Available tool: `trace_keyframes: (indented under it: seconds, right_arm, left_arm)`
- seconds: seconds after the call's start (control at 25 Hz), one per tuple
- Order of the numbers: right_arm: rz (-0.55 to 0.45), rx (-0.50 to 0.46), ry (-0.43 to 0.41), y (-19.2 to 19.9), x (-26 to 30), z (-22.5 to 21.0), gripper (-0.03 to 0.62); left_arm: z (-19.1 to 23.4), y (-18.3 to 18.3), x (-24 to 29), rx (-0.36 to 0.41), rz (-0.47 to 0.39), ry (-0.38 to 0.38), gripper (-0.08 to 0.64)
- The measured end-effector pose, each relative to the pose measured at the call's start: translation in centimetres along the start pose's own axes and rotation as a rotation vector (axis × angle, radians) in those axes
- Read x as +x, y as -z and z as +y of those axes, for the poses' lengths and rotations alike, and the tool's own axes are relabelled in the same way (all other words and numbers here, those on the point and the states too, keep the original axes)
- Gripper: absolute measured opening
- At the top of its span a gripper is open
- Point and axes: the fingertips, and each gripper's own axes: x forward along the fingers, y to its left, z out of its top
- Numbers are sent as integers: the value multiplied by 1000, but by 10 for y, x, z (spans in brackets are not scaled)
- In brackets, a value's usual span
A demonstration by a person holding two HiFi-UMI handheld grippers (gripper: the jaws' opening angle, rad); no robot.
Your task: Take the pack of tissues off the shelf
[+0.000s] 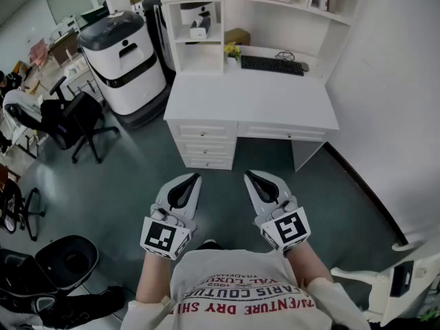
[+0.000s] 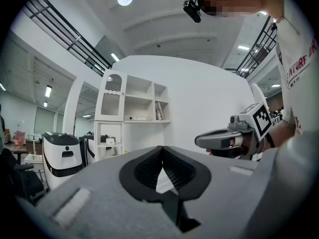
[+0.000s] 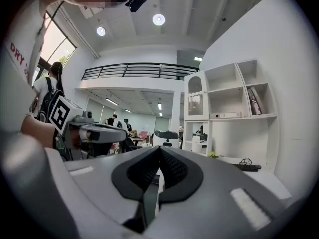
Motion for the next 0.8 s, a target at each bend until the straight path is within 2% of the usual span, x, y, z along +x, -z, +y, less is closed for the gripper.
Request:
trace_keyframes:
  seconds: [0.32,0.56,0.68,0.72,0.76,0.8]
  right_arm:
    - [0,31,3,7,-1,4,2]
    - [-12,90,27,10,-2,-3,2]
    - [-9,103,44,12,0,-9,2]
    - [-7,112,48,13,2,-11,2]
    - [-5,119,52,15,3,-13,2]
    - [-4,123,54,17,6,-16,2]
  left_arm:
    - [2,8,-2,-15,13,-4,5]
    - [2,5,-2,-39,-9,-4,5]
    - [9,4,1,-54,-23,-35,12]
    - [13,4,3,-62,-27,-46,154]
    - [17,4,6,-66,-30,-54,361]
    - [23,5,10,-66,-33,-67,440]
